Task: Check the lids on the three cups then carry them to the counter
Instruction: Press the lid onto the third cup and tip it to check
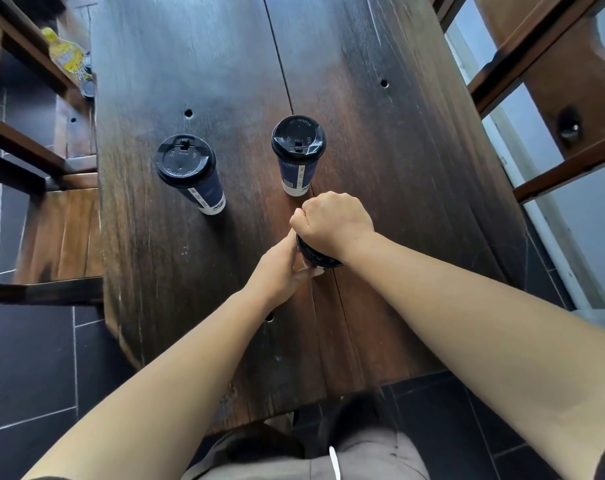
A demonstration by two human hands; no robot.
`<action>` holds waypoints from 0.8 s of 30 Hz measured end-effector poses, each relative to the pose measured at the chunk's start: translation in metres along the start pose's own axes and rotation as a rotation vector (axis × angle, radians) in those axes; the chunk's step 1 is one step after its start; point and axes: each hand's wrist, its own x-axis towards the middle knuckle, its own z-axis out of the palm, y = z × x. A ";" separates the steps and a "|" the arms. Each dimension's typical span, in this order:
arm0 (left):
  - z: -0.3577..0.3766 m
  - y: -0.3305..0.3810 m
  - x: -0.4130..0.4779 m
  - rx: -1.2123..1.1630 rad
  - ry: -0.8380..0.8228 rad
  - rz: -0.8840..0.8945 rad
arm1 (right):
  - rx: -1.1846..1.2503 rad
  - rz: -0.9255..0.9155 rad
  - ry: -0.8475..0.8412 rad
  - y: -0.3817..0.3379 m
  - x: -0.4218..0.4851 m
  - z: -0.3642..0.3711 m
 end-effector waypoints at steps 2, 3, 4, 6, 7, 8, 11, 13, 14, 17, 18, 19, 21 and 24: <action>0.001 0.001 -0.001 -0.010 -0.002 -0.015 | 0.014 -0.001 -0.010 0.000 0.000 -0.001; 0.002 0.002 -0.002 -0.013 0.000 -0.026 | 0.022 -0.003 -0.015 0.000 0.000 -0.001; 0.002 0.002 -0.003 -0.019 0.002 -0.034 | 0.029 -0.007 -0.016 0.000 0.000 -0.001; 0.003 0.004 -0.004 -0.041 0.003 -0.049 | 0.048 -0.010 -0.001 0.003 -0.002 0.000; 0.002 0.005 -0.004 -0.050 0.003 -0.056 | 0.061 -0.010 -0.001 0.003 -0.002 0.000; 0.002 0.007 -0.004 -0.059 0.006 -0.070 | 0.072 -0.012 -0.019 0.004 -0.002 -0.001; 0.005 0.010 -0.005 -0.094 0.042 -0.106 | 0.108 -0.028 -0.074 0.007 0.002 -0.005; 0.006 0.013 -0.006 -0.122 0.058 -0.133 | 0.165 -0.036 -0.089 0.013 0.000 -0.006; 0.007 0.017 -0.009 -0.129 0.064 -0.136 | 0.213 -0.044 -0.100 0.017 -0.003 -0.008; 0.008 0.032 -0.021 -0.147 0.067 -0.127 | 0.456 -0.064 -0.120 0.033 -0.013 -0.023; 0.008 0.040 -0.026 -0.159 0.069 -0.127 | 0.530 -0.055 -0.125 0.039 -0.015 -0.032; 0.006 0.049 -0.030 -0.182 0.081 -0.134 | 0.593 -0.036 -0.144 0.045 -0.017 -0.043; 0.001 0.067 -0.037 -0.263 0.125 -0.155 | 0.691 -0.006 -0.195 0.055 -0.023 -0.064; -0.009 0.098 -0.052 -0.371 0.177 -0.135 | 0.864 -0.027 -0.222 0.063 -0.042 -0.094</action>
